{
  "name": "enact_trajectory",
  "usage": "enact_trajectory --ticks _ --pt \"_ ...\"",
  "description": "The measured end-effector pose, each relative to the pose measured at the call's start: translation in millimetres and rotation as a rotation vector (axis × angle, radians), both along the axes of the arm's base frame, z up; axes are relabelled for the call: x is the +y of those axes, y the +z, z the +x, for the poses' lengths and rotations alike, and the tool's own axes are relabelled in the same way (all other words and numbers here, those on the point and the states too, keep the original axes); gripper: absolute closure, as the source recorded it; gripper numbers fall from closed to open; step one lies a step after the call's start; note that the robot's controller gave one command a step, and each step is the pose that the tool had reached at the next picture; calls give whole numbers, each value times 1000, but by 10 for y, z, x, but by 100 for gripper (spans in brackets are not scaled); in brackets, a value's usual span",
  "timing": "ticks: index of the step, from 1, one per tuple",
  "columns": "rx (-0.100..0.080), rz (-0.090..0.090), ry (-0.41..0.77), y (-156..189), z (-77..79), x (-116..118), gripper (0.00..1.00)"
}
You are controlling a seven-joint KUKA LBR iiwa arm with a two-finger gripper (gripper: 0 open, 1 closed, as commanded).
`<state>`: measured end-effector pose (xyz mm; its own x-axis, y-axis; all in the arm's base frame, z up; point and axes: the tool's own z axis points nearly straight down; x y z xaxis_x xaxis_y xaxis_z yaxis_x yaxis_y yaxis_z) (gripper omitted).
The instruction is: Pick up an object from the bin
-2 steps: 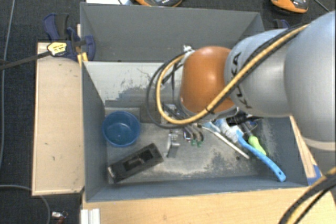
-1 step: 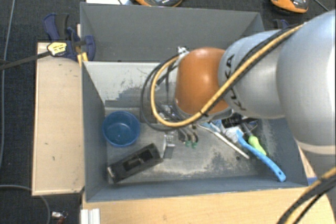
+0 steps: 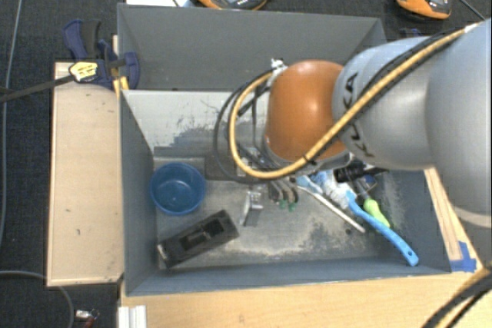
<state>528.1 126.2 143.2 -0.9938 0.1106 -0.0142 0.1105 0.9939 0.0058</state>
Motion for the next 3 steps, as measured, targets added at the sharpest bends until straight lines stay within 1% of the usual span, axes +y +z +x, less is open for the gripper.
enact_trajectory --ticks 1,2,3 --pt "6 0 29 -129 -52 174 0" --pt "-2 0 -12 -155 105 12 0" --pt "2 2 128 -211 -18 468 0"
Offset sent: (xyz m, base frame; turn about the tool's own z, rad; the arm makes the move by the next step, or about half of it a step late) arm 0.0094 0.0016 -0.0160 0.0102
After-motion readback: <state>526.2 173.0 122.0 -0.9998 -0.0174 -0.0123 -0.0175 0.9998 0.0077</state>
